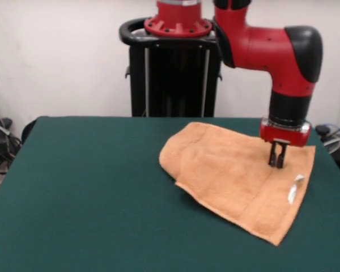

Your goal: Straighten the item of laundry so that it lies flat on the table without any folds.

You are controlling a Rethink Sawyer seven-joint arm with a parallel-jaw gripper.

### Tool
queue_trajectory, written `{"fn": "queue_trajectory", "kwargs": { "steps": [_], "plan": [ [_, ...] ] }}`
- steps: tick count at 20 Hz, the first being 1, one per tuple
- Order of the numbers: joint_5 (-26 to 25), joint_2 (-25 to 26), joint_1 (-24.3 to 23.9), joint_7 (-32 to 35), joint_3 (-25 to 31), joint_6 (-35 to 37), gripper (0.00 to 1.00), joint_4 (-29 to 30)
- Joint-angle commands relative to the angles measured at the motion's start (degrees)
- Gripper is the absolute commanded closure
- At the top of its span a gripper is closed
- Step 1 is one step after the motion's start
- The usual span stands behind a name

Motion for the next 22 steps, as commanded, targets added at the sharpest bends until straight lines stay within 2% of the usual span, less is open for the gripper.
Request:
{"fn": "queue_trajectory", "kwargs": {
  "steps": [1,7,11,15,17,21,22],
  "plan": [
    [6.82,4.32,2.25,20.37,13.9,10.93,1.0,4.43],
    [8.47,2.44,1.38,21.15,17.96,11.18,1.0,6.89],
    [12.19,-1.15,4.33,22.81,17.65,14.34,1.0,8.23],
    [13.28,-1.86,4.66,23.71,19.37,14.74,1.0,8.38],
    [14.09,-2.97,6.07,23.86,18.22,16.11,1.0,7.79],
    [13.62,-4.5,9.11,21.8,11.56,20.12,1.0,5.72],
    [13.58,-5.31,11.47,21.29,7.34,21.73,1.0,4.63]
  ]
}}
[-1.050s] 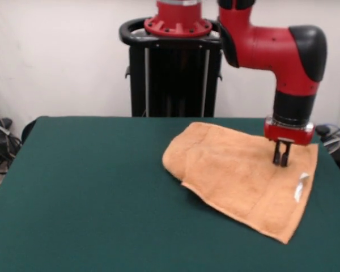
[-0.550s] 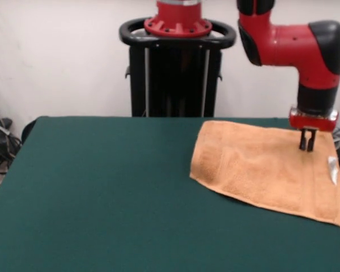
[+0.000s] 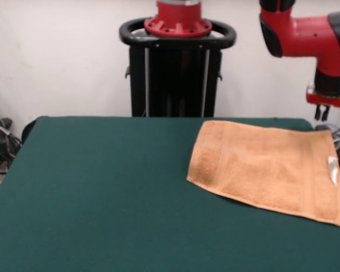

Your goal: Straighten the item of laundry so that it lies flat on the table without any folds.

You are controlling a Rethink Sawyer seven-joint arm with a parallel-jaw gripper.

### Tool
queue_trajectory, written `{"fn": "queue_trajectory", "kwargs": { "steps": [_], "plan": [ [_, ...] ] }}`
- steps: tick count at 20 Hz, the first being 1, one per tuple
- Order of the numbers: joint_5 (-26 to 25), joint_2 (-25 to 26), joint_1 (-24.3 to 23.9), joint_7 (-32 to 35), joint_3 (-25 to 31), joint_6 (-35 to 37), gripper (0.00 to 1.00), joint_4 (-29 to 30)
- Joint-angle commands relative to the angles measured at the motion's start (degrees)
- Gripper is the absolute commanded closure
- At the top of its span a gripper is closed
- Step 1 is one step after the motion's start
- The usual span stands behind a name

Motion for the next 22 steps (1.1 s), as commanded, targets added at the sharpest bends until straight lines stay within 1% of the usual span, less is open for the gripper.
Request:
{"fn": "queue_trajectory", "kwargs": {
  "steps": [1,3,6,8,9,10,13,15,17,19,21,22],
  "plan": [
    [5.86,-3.73,8.36,15.09,-11.52,9.35,1.0,-5.06],
    [9.71,-0.41,20.07,14.64,-27.86,9.04,1.0,-10.43],
    [13.12,3.96,24.03,12.64,-34.63,1.14,1.0,-12.8],
    [14.44,5.51,25.59,12.38,-37.59,-1.41,1.0,-14.11],
    [14.51,5.81,26.23,12.24,-39.01,-1.08,1.0,-14.73],
    [13.86,5.04,25.48,12.45,-38.86,-0.55,1.0,-14.69],
    [12.82,3.46,25.38,12.51,-40.43,2.08,1.0,-14.99],
    [10.99,1.57,23.5,11.79,-39.44,1.94,1.0,-14.45],
    [9.14,-0.46,21.52,10.67,-38.8,3.26,1.0,-14.32],
    [7.56,-1.83,20.45,9.09,-39.9,6.19,1.0,-15.41],
    [5.78,-2.23,19.4,7.07,-41.43,8.71,1.0,-17.2],
    [4.68,-2.43,18.02,5.69,-41.1,8.21,1.0,-17.65]
  ]
}}
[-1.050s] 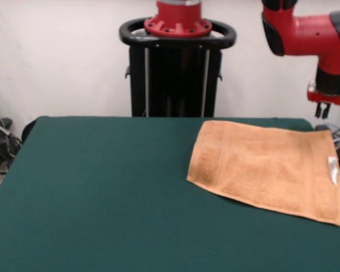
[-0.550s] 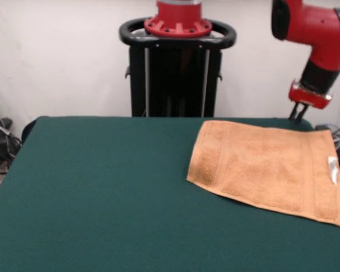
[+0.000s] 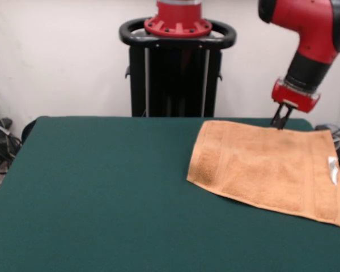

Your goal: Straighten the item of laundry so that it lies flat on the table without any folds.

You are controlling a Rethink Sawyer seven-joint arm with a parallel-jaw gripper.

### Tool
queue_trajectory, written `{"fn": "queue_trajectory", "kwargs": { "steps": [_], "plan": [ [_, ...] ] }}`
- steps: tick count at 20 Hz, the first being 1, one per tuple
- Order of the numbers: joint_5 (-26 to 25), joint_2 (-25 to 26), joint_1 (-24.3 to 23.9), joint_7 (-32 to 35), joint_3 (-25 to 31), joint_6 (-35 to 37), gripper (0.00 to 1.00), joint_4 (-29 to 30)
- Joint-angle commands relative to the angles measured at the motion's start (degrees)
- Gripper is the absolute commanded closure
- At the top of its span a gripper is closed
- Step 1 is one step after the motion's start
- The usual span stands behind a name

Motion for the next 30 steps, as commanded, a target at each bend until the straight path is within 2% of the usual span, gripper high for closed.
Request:
{"fn": "queue_trajectory", "kwargs": {
  "steps": [1,3,6,8,11,15,16,19,20,24,27,30],
  "plan": [
    [-3.69,-2.47,-6.8,4.52,-5.02,4.34,1.0,-9.86],
    [-7.03,-1.91,-12.57,2.74,-0.61,-2.24,1.0,-9.14],
    [-15.01,1.23,-21.11,2.26,5.34,-11.04,1.0,-9.71],
    [-19.55,4.0,-24.47,0.75,6.59,-12.2,1.0,-11.28],
    [-21.91,6.69,-22.94,-0.3,3.72,-9.5,1.0,-13.9],
    [-23.53,9.94,-21.95,0.67,1.85,-10.0,1.0,-15.32],
    [-25.44,11.79,-23.72,0.56,3.48,-10.96,1.0,-15.34],
    [-29.49,11.62,-27.22,-0.71,6.94,-8.5,1.0,-15.54],
    [-32.77,11.78,-31.39,-1.85,11.86,-6.39,1.0,-14.72],
    [-37.68,9.34,-37.59,-0.03,20.43,-3.83,1.0,-10.32],
    [-40.37,7.9,-38.63,0.89,21.0,-2.53,1.0,-9.02],
    [-42.65,9.39,-37.45,1.08,16.01,-5.37,1.0,-11.05]
  ]
}}
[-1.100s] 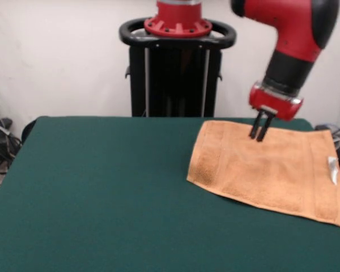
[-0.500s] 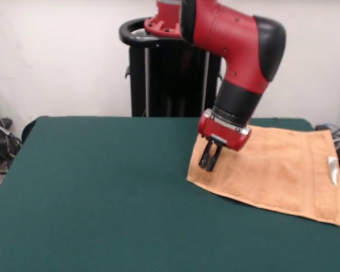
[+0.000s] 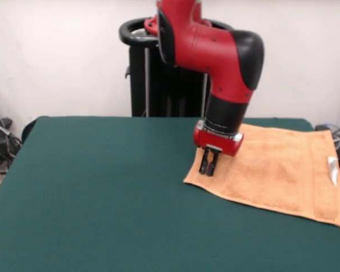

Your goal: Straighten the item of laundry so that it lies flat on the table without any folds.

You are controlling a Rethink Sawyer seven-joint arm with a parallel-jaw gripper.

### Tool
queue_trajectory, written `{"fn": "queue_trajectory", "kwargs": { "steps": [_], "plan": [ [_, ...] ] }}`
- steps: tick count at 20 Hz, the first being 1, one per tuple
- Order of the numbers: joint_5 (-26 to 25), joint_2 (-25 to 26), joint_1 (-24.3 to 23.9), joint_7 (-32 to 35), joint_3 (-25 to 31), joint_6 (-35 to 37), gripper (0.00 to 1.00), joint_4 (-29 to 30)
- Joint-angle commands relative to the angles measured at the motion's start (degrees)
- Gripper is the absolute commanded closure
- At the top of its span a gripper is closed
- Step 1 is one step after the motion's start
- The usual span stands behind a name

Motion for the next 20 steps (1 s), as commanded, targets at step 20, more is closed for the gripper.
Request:
{"fn": "queue_trajectory", "kwargs": {
  "steps": [20],
  "plan": [
    [-16.5,21.48,1.27,-3.44,-26.67,-25.74,1.0,-12.27]
  ]
}}
